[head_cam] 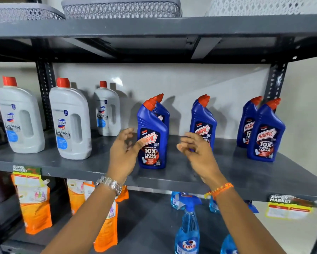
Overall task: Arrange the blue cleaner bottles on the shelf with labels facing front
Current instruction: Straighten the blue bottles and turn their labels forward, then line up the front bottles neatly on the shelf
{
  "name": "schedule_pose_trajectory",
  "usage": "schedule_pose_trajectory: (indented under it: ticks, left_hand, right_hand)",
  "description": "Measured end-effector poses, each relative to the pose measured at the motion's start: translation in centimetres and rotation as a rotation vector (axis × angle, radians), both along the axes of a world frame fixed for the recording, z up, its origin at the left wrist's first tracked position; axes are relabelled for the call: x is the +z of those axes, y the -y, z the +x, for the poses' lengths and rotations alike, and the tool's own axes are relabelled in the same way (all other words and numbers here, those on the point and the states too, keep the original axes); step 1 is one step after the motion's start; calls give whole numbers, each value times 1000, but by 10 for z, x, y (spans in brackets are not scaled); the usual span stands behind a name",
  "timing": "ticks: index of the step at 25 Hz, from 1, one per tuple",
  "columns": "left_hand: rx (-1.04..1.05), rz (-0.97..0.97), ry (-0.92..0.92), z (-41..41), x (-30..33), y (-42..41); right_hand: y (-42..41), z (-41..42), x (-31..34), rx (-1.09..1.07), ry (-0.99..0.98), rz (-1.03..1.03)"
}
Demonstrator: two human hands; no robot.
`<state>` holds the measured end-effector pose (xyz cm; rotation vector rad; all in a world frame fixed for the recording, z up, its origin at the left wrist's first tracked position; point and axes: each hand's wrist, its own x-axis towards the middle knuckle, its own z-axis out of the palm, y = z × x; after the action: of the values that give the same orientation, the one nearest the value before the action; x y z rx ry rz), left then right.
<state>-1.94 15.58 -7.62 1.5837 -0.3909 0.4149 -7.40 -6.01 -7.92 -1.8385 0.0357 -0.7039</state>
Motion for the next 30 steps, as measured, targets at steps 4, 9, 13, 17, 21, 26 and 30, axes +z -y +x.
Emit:
schedule_pose_trajectory:
  ticks: [4, 9, 13, 17, 21, 26, 30]
  left_hand:
    - [-67, -140, 131, -61, 8, 57]
    - [-239, 171, -164, -19, 25, 165]
    - [-201, 394, -194, 22, 17, 191]
    - [-245, 356, -173, 3, 14, 179]
    - [-257, 340, -83, -27, -3, 159]
    - [-261, 314, -69, -41, -6, 152]
    - [-251, 314, -89, -44, -6, 151]
  right_hand:
    - [77, -9, 12, -303, 149, 300]
    - [101, 23, 20, -39, -131, 306]
    - [119, 30, 17, 35, -171, 252]
    - [124, 6, 11, 50, -172, 231]
    - [117, -34, -3, 125, -125, 231]
    - [110, -51, -8, 148, -50, 205]
    - [109, -49, -11, 135, -47, 213]
